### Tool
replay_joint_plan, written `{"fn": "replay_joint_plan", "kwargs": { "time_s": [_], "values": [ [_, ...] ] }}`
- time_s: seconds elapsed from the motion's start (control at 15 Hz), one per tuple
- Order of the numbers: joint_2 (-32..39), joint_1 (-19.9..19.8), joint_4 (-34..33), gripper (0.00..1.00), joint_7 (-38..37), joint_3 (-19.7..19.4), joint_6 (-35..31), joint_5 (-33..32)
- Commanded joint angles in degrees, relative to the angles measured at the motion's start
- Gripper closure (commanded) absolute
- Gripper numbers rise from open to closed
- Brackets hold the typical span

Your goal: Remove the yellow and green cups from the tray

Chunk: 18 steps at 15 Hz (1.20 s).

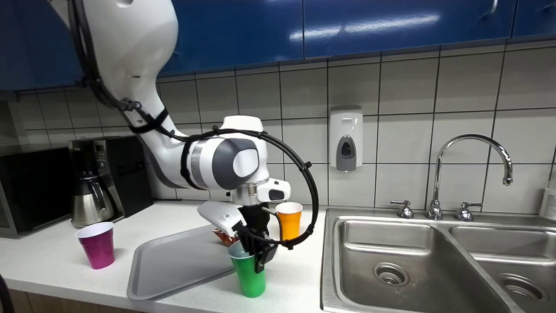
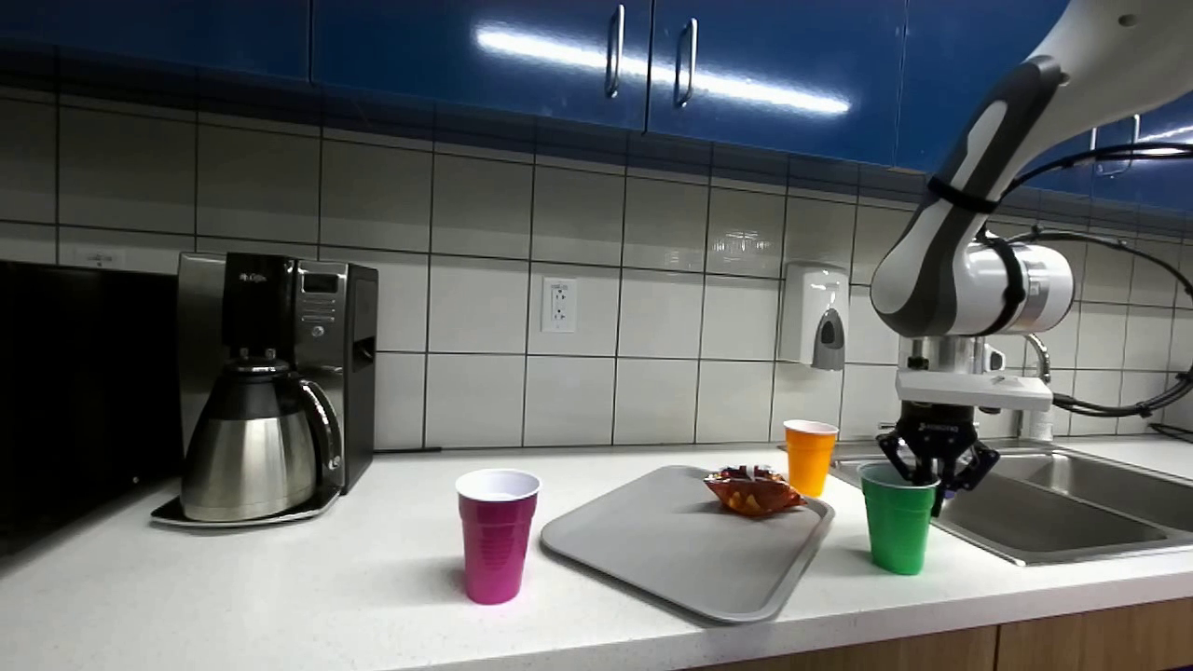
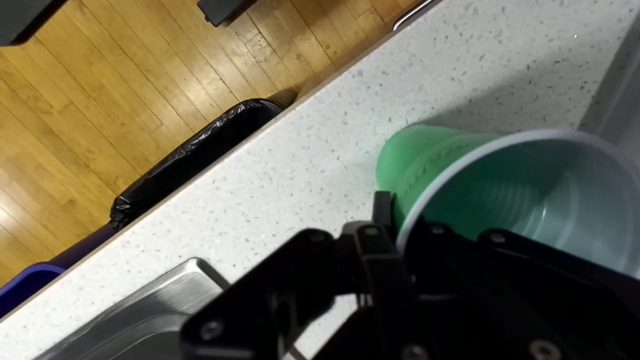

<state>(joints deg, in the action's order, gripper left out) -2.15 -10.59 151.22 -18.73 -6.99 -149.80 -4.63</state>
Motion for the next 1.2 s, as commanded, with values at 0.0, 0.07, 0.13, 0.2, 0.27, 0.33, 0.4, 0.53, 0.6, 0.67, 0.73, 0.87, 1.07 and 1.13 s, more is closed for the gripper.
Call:
{"fn": "replay_joint_plan", "kwargs": {
  "time_s": [0.0,0.07,0.13,0.2,0.27,0.33,0.4,0.53,0.6,0.67,0.73,0.87,1.07,1.13],
  "values": [
    [2.71,0.22,-1.94,0.62,1.13,-0.83,-1.04,-0.72],
    [3.03,0.29,-2.09,0.56,1.06,-0.98,-1.2,-0.8],
    [3.32,0.37,-2.24,0.49,1.04,-1.09,-1.31,-0.79],
    [3.53,0.41,-2.45,0.41,0.98,-1.2,-1.3,-0.8],
    [3.58,0.45,-2.6,0.32,0.94,-1.28,-1.28,-0.81],
    [3.66,0.48,-2.7,0.26,0.95,-1.32,-1.29,-0.82],
    [3.79,0.51,-2.83,0.19,0.91,-1.35,-1.3,-0.85],
    [3.9,0.59,-2.97,0.04,0.92,-1.39,-1.33,-0.82],
    [3.79,0.63,-2.96,0.01,0.87,-1.4,-1.27,-0.86],
    [3.63,0.66,-2.91,0.0,0.81,-1.41,-1.22,-0.96],
    [3.32,0.69,-2.8,0.0,0.73,-1.42,-1.13,-1.04],
    [2.65,0.7,-2.57,0.0,0.67,-1.44,-0.96,-1.15],
    [1.36,0.72,-2.1,0.0,0.52,-1.42,-0.69,-1.33],
    [-0.5,0.66,-1.37,0.0,0.39,-1.48,0.17,-1.73]
  ]
}}
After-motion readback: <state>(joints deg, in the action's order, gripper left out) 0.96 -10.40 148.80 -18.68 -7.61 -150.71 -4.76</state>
